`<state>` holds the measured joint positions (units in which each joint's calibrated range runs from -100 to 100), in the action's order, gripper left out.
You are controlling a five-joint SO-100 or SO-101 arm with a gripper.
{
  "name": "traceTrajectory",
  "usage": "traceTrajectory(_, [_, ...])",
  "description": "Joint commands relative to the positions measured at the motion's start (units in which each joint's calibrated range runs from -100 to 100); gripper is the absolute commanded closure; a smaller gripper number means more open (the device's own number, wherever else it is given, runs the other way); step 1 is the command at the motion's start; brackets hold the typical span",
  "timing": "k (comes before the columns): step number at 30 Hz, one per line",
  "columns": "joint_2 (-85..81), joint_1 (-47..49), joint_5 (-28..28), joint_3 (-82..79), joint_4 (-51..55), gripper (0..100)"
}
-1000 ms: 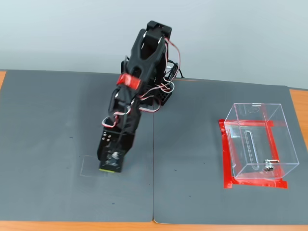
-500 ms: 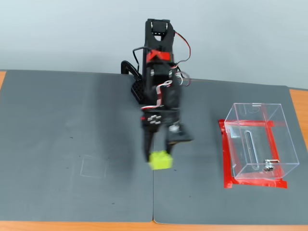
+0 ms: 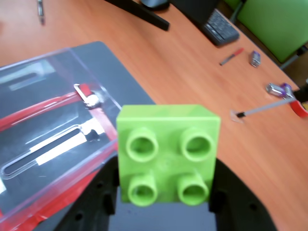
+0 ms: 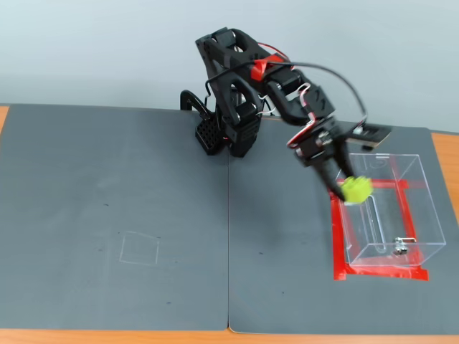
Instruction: Pick the green lego block and place it into the transparent box
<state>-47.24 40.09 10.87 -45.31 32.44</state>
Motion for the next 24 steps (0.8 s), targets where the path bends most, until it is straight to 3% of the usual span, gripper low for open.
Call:
traceTrajectory(1, [-0.8,5.9,0.0,3.3,-0.7,94])
traceTrajectory(10, [14.0,13.8,0.0,15.3,-0.1,94])
traceTrajectory(24, [30.2,15.2,0.0,24.5,0.0,94])
